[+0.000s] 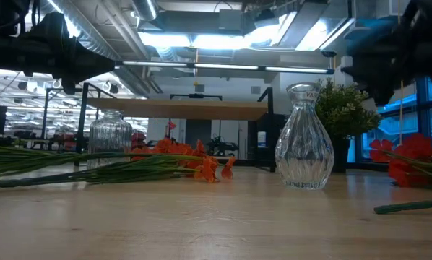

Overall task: Pick and place flowers into a vace then onto a shelf
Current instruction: Put the right orange flowers into the right transparent vase

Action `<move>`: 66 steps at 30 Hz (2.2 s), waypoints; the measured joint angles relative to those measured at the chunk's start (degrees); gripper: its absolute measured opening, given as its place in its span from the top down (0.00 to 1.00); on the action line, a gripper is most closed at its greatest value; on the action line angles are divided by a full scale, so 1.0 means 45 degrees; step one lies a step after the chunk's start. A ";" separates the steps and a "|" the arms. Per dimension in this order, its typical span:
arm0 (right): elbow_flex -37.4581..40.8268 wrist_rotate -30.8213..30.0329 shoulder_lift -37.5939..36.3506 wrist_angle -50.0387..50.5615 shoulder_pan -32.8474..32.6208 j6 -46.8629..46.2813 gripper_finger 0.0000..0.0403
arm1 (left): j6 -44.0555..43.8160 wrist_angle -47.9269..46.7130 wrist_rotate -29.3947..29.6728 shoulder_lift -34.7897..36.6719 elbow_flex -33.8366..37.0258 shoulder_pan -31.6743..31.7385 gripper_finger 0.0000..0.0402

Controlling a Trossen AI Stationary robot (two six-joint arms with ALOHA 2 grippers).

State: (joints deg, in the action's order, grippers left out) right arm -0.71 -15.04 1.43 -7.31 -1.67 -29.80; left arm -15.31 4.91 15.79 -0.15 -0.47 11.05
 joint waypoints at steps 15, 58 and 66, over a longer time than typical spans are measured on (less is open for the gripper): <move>-0.8336 -0.1565 0.7961 0.5502 -0.0005 -0.0810 0.55 | 0.0000 0.0005 0.0001 0.0000 0.0000 0.0000 0.87; -1.0995 0.2941 2.0132 1.1612 -0.7295 -1.9376 0.55 | 0.0000 0.0010 0.0006 -0.0002 0.0000 0.0000 0.87; -1.0924 0.3133 2.0365 1.1568 -0.7295 -1.9315 0.55 | 0.0000 0.0008 0.0006 -0.0002 0.0000 -0.0003 0.87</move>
State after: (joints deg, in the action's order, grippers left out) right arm -49.87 -0.94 93.08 44.75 -34.50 -116.72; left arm -15.31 4.94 15.81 -0.16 -0.47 11.04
